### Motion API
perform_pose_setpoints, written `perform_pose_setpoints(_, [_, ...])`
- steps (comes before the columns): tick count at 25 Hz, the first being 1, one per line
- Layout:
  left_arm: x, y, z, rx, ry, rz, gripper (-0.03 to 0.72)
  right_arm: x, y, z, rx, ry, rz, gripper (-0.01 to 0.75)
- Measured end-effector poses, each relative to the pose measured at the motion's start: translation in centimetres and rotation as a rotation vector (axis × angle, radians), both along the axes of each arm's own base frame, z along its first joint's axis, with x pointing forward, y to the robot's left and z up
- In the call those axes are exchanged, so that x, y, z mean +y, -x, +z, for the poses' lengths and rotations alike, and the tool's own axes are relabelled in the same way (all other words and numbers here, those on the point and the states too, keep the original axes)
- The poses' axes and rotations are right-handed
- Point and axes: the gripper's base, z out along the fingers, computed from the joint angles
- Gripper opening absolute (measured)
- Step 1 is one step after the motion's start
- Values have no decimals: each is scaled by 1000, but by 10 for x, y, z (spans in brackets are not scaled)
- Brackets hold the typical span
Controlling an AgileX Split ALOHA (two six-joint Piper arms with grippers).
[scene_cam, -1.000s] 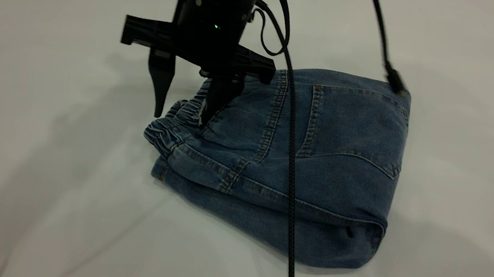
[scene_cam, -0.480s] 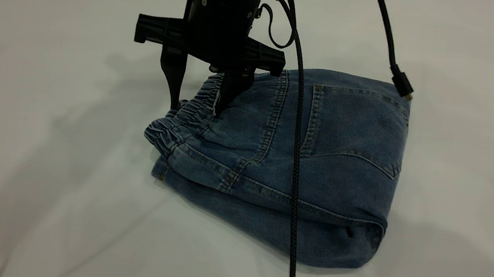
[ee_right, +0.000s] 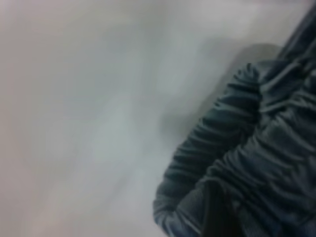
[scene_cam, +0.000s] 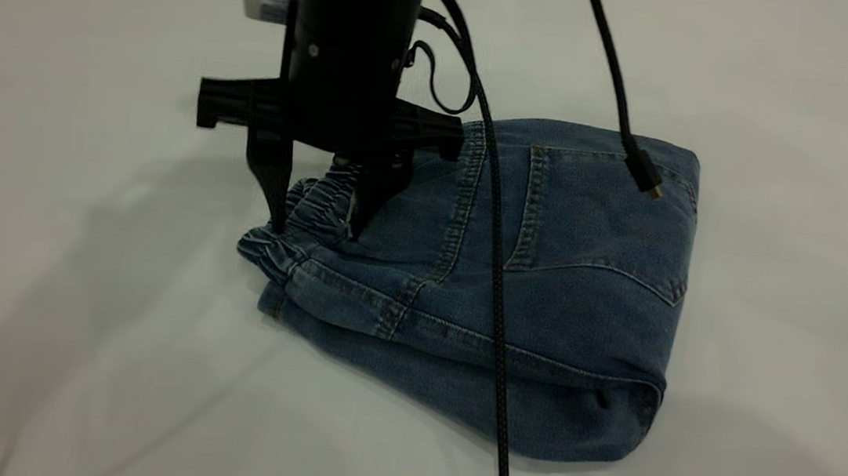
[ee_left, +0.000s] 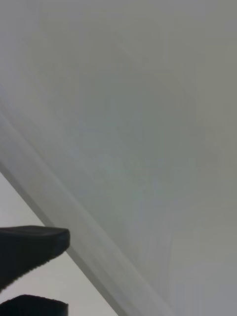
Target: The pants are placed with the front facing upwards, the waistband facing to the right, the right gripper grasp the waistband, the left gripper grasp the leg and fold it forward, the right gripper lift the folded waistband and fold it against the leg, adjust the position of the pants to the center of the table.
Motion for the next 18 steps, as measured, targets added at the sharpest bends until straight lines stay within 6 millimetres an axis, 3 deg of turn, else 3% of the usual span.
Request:
perform_pose_setpoints(10, [0, 0, 0, 0, 0, 0, 263, -8, 11, -7, 77, 115, 139, 356])
perform_pose_setpoints(18, [0, 0, 0, -1, -1, 0, 263, -5, 19, -5, 118, 113, 203, 356])
